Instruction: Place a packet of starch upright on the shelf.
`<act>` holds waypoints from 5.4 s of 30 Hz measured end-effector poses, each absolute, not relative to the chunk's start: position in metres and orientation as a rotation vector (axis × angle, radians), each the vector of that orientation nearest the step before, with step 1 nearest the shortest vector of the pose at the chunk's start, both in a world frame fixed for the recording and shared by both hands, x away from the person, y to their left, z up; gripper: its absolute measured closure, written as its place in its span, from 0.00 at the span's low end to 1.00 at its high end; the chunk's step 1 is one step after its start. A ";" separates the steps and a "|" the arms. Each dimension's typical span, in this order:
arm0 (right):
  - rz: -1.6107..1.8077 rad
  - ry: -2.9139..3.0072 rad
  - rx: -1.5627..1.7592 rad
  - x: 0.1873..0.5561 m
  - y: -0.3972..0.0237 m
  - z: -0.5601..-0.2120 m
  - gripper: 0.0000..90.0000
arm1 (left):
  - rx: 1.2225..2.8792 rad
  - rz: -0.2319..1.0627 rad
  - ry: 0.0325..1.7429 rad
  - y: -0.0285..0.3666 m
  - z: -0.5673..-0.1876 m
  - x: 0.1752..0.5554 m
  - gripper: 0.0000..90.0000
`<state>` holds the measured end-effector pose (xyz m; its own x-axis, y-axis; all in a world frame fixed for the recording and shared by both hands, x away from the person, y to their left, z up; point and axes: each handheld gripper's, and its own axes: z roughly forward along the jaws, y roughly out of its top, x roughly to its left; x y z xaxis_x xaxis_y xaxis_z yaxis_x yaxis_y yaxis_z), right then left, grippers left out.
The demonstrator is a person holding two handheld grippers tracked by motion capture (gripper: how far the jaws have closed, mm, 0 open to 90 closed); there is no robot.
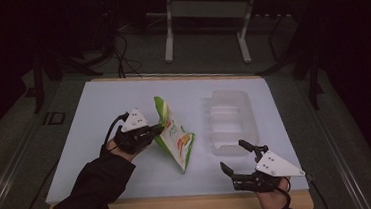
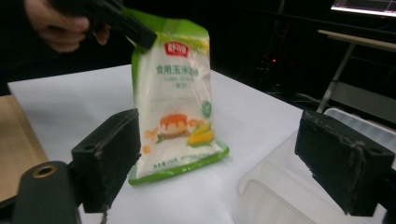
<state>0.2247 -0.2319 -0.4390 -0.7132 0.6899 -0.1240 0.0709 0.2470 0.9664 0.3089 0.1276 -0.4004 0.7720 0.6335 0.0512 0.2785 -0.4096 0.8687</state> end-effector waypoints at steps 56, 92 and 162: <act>1.638 2.712 0.354 0.320 -0.183 -0.391 0.72 | 1.996 0.329 -0.053 0.123 -0.364 0.268 0.98; 1.599 2.668 0.292 0.305 -0.187 -0.342 0.97 | 1.867 0.288 0.184 0.157 -0.367 0.287 0.50; 1.476 2.235 0.870 0.489 -0.285 -0.355 0.96 | 1.801 0.178 0.581 0.201 -0.488 0.289 0.02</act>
